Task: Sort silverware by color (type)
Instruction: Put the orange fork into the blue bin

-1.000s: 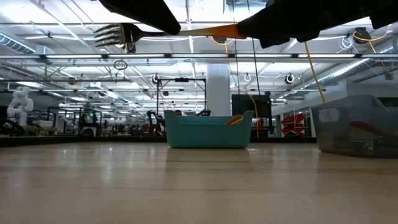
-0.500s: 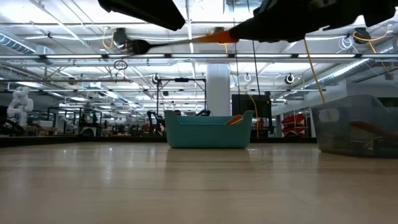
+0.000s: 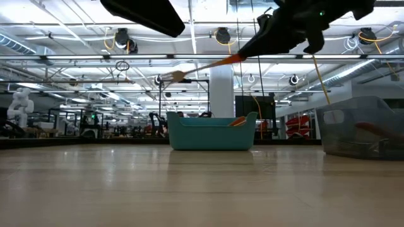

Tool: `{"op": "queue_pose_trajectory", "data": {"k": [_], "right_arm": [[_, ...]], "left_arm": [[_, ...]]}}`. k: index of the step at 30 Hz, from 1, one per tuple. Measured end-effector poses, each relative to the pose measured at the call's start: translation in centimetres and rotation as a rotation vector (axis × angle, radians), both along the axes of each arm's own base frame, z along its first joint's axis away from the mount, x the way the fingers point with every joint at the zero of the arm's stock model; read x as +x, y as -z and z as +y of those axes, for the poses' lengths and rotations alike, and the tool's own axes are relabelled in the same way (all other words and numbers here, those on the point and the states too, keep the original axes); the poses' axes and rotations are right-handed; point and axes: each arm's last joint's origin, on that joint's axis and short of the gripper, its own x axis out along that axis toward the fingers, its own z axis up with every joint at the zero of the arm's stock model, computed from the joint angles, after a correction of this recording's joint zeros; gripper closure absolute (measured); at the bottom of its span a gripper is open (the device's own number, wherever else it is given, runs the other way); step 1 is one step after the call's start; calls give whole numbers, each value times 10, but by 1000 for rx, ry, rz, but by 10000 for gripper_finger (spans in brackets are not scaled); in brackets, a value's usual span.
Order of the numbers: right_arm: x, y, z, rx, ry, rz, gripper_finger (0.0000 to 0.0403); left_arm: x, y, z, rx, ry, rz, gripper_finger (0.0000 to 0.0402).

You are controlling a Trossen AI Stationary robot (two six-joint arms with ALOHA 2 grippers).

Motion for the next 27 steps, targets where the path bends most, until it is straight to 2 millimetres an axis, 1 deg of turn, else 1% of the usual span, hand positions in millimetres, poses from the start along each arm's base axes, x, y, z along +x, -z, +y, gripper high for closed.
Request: {"op": "queue_pose_trajectory", "data": {"k": [5,9,13,18,27], "right_arm": [[-2,-8,-19,-84,31,76,402],[-2,-9,-29,-178,17,131,402],[-4,-6,-38,-289,-19,202,402],[-7,-2,-46,-374,-53,282,402],[-8,-1,-55,-509,-111,336,400]], "left_arm": [[0,0,-1,-33,3,-2,284],[1,0,-1,-38,1,-6,284],[1,0,-1,-52,-11,-13,284],[1,0,0,-57,-17,-15,284],[7,0,8,-71,-36,-11,284]]}}
